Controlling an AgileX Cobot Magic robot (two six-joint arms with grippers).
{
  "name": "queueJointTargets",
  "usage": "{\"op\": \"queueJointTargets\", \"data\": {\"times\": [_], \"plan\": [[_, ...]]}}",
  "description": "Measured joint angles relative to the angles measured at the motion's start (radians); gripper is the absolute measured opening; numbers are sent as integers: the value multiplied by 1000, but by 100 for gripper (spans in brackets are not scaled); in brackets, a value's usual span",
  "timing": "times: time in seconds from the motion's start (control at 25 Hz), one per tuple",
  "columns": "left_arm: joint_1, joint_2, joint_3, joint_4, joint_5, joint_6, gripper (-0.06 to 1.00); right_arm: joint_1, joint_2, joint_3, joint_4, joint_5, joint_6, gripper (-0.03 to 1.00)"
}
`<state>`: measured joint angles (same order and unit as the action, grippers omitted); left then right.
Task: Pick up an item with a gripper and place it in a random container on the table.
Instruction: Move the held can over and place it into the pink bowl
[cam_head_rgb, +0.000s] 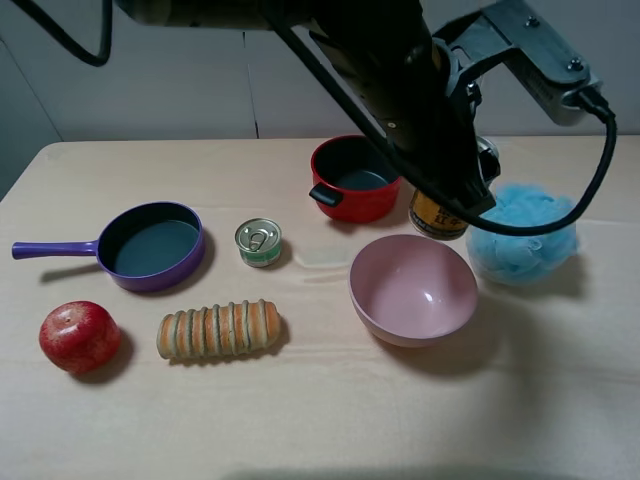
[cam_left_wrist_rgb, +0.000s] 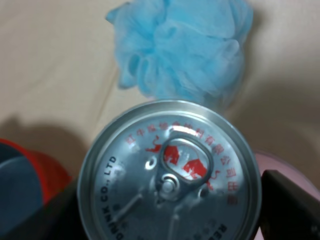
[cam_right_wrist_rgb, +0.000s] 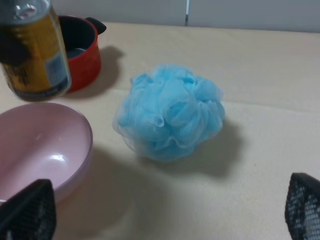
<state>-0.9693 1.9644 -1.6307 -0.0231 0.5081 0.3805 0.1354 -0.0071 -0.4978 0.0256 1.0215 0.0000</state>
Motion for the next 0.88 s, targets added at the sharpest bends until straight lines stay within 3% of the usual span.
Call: {"op": "queueJointTargets", "data": {"times": [0.88], "plan": [[-11,174,0,-3,14,-20,68,0,0,0,0,0,0,69]]}}
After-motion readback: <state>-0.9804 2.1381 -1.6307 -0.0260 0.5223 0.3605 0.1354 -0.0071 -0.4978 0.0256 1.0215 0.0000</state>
